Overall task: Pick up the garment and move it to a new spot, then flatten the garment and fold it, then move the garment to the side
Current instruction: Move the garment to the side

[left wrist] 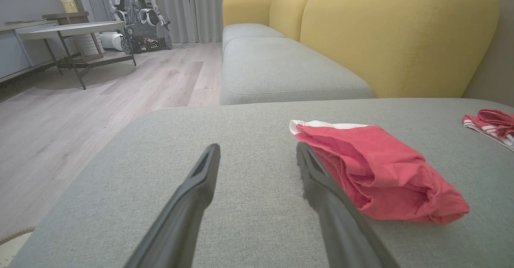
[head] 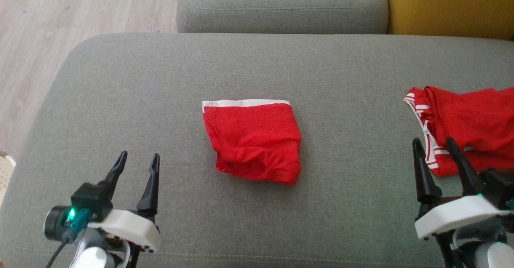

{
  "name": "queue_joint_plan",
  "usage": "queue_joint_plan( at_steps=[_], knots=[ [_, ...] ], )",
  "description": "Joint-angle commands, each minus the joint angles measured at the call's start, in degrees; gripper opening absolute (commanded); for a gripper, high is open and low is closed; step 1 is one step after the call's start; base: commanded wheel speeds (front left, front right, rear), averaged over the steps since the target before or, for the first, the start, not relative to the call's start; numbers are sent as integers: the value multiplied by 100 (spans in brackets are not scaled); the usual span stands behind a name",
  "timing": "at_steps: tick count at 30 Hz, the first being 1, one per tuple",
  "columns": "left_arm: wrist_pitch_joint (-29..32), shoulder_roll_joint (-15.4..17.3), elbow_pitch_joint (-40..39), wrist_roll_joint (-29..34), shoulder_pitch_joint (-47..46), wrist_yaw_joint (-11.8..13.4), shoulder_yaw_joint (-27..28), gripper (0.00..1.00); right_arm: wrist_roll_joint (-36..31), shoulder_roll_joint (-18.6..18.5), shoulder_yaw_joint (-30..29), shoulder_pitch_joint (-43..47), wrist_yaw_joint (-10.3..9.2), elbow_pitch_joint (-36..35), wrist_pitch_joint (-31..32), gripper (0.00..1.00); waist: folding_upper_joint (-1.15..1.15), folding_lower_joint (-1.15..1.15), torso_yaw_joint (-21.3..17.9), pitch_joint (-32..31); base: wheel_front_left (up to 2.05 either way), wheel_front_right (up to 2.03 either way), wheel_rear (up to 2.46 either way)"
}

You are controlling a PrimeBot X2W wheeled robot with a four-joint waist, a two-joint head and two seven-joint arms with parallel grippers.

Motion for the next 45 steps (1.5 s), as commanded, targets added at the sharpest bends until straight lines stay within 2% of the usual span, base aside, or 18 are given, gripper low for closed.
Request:
queue_joint_plan(
  at_steps=[1,9,15,20,26,31,35,36,37,38,45],
  knots=[
    [-59,155,-186,-50,-335,42,211,100,10,-33,115,-172,-5,-236,0,100,0,0,3,4,0,0,0],
    [-80,171,-259,-43,-445,54,180,100,-54,-32,53,-250,-5,-244,5,100,0,0,75,156,0,0,0],
    [-109,147,-348,-13,-775,-14,124,100,-93,-32,70,-720,-5,33,30,100,0,0,305,586,0,0,0],
    [-186,79,-286,20,-1111,-127,37,100,-39,-61,448,-1306,-5,809,-6,100,0,0,592,953,0,0,0],
    [-289,-21,-126,45,-1420,-220,-23,100,161,-53,1238,-2008,-5,2126,-134,100,0,0,828,1248,0,0,0],
    [-357,-113,9,54,-1584,-277,-49,100,471,-38,1779,-2448,-5,3243,-260,100,0,0,919,1410,0,0,0],
    [-392,-153,85,66,-1632,-295,-31,100,734,-35,2183,-2666,-5,3829,-241,100,0,0,916,1472,0,0,0],
    [-398,-167,104,69,-1637,-298,-29,100,802,-34,2262,-2697,-5,3926,-233,97,0,0,912,1477,0,0,0],
    [-404,-178,122,70,-1640,-301,-24,100,845,-34,2330,-2724,-5,4014,-216,41,0,0,899,1481,0,0,0],
    [-408,-189,137,74,-1641,-302,-19,100,878,-34,2383,-2749,-5,4066,-221,0,0,0,885,1482,0,0,0],
    [-423,-194,175,98,-1609,-309,40,100,824,-34,2514,-2935,-5,4168,-405,0,0,0,686,1434,0,0,0]
  ],
)
